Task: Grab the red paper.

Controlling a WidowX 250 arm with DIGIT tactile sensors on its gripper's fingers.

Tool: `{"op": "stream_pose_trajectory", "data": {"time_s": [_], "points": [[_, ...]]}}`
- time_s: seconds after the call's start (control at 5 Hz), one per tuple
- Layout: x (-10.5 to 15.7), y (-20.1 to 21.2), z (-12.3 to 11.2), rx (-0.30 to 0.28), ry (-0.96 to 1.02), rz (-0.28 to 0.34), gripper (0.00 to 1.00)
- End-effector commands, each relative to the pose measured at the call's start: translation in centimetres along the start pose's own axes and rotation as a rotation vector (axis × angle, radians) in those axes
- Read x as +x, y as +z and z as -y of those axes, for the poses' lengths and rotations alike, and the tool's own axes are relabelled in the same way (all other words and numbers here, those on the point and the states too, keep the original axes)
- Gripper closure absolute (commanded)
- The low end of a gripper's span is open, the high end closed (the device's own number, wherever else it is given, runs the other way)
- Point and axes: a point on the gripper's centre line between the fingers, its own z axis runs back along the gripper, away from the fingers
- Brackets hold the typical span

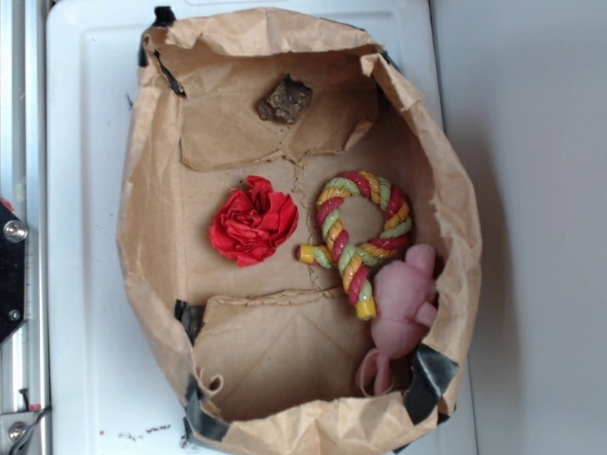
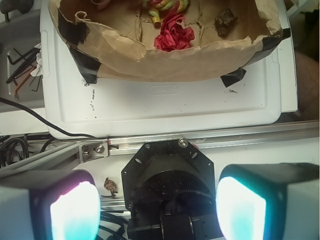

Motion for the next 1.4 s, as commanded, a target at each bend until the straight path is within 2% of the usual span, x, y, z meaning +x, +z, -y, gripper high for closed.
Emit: {"op": "stream_pose_trajectory", "data": {"time_s": [0.0, 0.4, 0.8, 1.0, 1.2], "points": [[0.0, 0.0, 0.0, 0.000, 0.000, 0.000, 0.00], [1.8, -0.1, -1.1, 0.019, 0.030, 0.017, 0.00], [6.1, -2.1, -6.1, 0.037, 0.033, 0.025, 0.00], [7.6, -2.7, -7.3, 0.044, 0.042, 0.023, 0.00], [10.4, -4.2, -7.8, 0.050, 0.004, 0.011, 0.00]]}}
